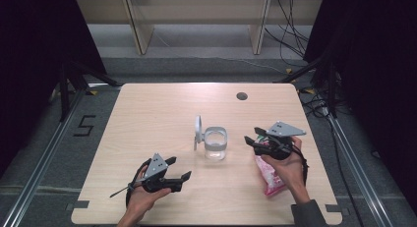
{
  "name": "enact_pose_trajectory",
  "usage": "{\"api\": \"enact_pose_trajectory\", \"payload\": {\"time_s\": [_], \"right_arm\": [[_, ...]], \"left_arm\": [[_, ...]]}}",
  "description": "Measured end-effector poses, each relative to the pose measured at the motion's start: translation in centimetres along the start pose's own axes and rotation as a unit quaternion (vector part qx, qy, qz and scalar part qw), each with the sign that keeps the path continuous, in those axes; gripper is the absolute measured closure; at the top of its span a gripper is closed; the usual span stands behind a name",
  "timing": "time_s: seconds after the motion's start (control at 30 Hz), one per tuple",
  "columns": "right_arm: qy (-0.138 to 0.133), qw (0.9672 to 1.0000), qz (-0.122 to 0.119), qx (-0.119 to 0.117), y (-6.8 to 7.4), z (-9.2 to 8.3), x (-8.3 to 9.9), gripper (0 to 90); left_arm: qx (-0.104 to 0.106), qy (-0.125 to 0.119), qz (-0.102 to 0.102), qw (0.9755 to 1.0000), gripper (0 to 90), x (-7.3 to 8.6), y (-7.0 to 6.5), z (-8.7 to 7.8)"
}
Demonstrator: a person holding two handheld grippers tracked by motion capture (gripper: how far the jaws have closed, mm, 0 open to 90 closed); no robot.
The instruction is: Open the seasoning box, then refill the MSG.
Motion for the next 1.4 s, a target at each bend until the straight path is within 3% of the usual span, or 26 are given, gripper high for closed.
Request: {"api": "enact_pose_trajectory", "payload": {"time_s": [0.17, 0.2, 0.23, 0.3, 0.47, 0.57, 0.7, 0.77, 0.8, 0.93, 0.97, 1.03, 1.1, 1.17, 1.27, 1.4], "right_arm": [[0.007, 0.9994, 0.022, 0.026, -2.7, -1.3, 0.9, 45.0], [0.003, 0.9994, 0.02, 0.027, -3.3, -1.4, 1.0, 44.7], [0.014, 0.9986, 0.035, 0.037, -3.7, -1.8, 1.5, 44.3], [0.008, 0.9983, 0.037, 0.044, -4.3, -1.9, 1.7, 44.3], [0.014, 0.9967, 0.052, 0.06, -5.7, -2.5, 2.7, 43.6], [0.017, 0.9961, 0.047, 0.073, -6.7, -2.8, 3.0, 43.2], [0.019, 0.9936, 0.066, 0.089, -7.3, -3.1, 3.5, 41.0], [0.022, 0.9944, 0.056, 0.087, -7.9, -3.0, 3.7, 40.0], [0.024, 0.993, 0.076, 0.087, -7.7, -3.0, 3.9, 39.5], [0.035, 0.9935, 0.058, 0.092, -8.6, -2.7, 4.3, 38.5], [0.041, 0.9919, 0.079, 0.091, -8.5, -2.6, 4.5, 37.8], [0.041, 0.9925, 0.068, 0.093, -9.1, -2.5, 4.7, 37.6], [0.048, 0.9919, 0.079, 0.087, -9.2, -2.5, 4.9, 37.5], [0.046, 0.9903, 0.083, 0.101, -9.4, -2.6, 5.1, 37.5], [0.053, 0.9906, 0.08, 0.099, -9.8, -2.5, 5.2, 37.6], [0.05, 0.9908, 0.081, 0.096, -10.1, -2.4, 5.1, 37.8]], "left_arm": [[-0.006, 0.014, -0.007, 0.9999, 23.4, 0.3, 0.0, -0.1], [-0.003, 0.013, 0.01, 0.9999, 23.4, 0.3, 0.2, 0.0], [-0.004, 0.014, -0.001, 0.9999, 23.4, 0.3, 0.0, 0.0], [-0.005, 0.009, -0.006, 0.9999, 23.5, 0.2, -0.1, 0.0], [-0.007, 0.007, -0.009, 0.9999, 23.9, 0.2, 0.0, 0.0], [-0.006, 0.011, -0.002, 0.9999, 24.0, 0.2, 0.0, -0.1], [-0.002, 0.012, 0.001, 0.9999, 24.8, 0.2, -0.1, 0.0], [-0.001, 0.012, -0.002, 0.9999, 24.7, 0.3, -0.1, 0.1], [0.0, 0.011, -0.003, 0.9999, 24.6, 0.3, -0.1, 0.1], [0.0, 0.008, -0.011, 0.9999, 24.5, 0.2, 0.1, 0.2], [0.0, 0.009, -0.012, 0.9999, 24.5, 0.2, 0.1, 0.2], [0.0, 0.007, -0.013, 0.9999, 24.4, 0.1, 0.1, 0.2], [-0.002, 0.012, -0.011, 0.9999, 24.4, 0.2, 0.1, 0.2], [0.0, 0.011, -0.011, 0.9999, 24.5, 0.2, -0.1, 0.2], [0.003, 0.013, -0.004, 0.9999, 24.5, 0.2, -0.2, 0.2], [0.001, 0.01, -0.012, 0.9999, 24.5, 0.1, -0.2, 0.3]]}}
Point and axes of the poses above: each handheld gripper's, and its own axes: z roughly forward along the jaws, x roughly out of its underside, y roughly to its left, the point moved 7 cm from there along z, roughly forward along the jaws, and after that the axes turned 14 degrees about z, right-handed, at the moved point
